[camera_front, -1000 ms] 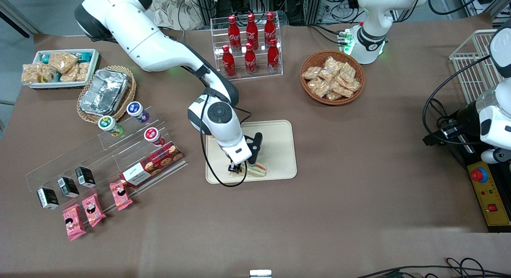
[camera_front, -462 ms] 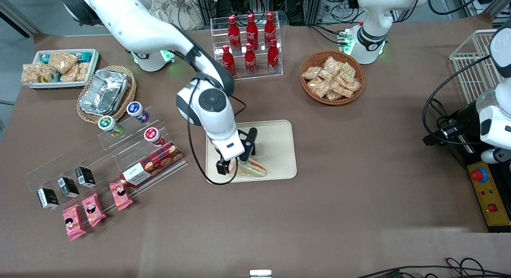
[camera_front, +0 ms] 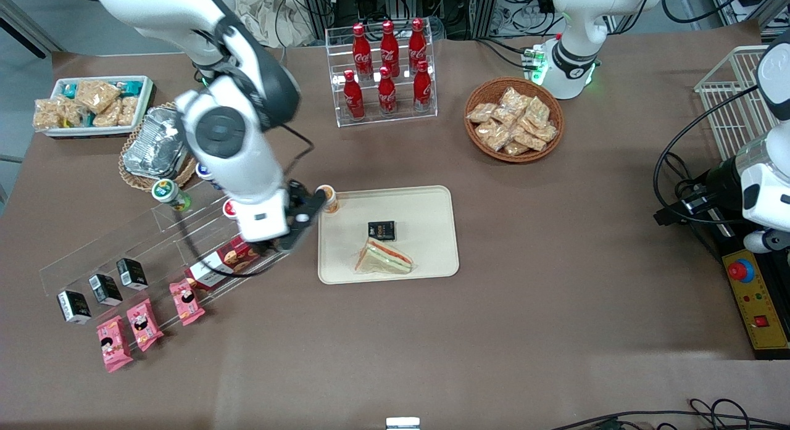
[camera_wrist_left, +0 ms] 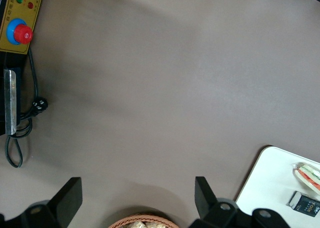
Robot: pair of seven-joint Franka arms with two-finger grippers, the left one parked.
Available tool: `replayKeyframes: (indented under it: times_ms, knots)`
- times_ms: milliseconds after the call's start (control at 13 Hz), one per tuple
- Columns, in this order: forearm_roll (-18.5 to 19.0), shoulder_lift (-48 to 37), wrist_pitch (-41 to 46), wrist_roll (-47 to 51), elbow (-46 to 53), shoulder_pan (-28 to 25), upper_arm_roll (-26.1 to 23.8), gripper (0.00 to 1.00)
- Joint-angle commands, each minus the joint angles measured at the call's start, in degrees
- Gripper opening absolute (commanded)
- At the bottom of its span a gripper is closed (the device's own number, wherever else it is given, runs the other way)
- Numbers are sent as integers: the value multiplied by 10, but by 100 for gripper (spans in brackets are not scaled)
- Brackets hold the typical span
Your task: Place sandwich on tray
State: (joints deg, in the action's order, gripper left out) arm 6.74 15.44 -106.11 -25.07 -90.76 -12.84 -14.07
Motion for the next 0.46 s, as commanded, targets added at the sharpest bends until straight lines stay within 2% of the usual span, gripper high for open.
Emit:
replayKeyframes:
  times_ms: [0,77,385]
  knots:
    - [-59,-57,50,-5,-10,72,-3,100]
    - [-77,-74,68,-5,-10,102,-3,100]
    - [-80,-125,138,-4,-7,180,15,100]
